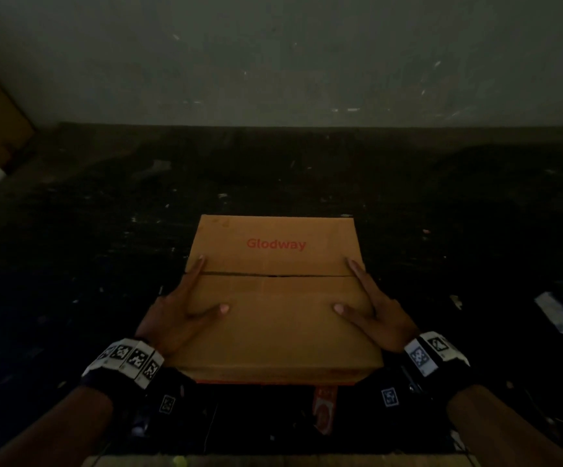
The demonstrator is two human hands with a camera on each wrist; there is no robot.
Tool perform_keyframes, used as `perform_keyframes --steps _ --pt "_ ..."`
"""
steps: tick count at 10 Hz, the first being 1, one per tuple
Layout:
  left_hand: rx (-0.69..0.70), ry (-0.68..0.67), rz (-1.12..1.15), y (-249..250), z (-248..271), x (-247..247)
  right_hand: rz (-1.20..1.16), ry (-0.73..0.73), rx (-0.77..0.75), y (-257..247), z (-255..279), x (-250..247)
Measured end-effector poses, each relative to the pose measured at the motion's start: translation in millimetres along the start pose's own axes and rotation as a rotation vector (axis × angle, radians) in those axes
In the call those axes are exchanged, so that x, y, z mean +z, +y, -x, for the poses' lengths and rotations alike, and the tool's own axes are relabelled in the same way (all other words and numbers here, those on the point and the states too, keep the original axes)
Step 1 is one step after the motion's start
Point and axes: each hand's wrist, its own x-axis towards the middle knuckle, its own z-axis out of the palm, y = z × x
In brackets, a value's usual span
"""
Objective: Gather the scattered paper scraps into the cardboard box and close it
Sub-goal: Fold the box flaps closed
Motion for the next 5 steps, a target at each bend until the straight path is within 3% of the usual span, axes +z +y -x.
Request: perform_keyframes --steps 3,4,5 --pt "-0.047 0.018 -0.026 -15 6 -6 -0.011 0.015 -0.010 -9 -6 25" --pt "-0.045 -0.021 0.021 -15 7 -10 -0.011 0.019 -0.015 -14 -3 24" --pt "0.019 0.034 0.184 -18 23 -21 -0.067 0.088 -0.006 -17 13 16"
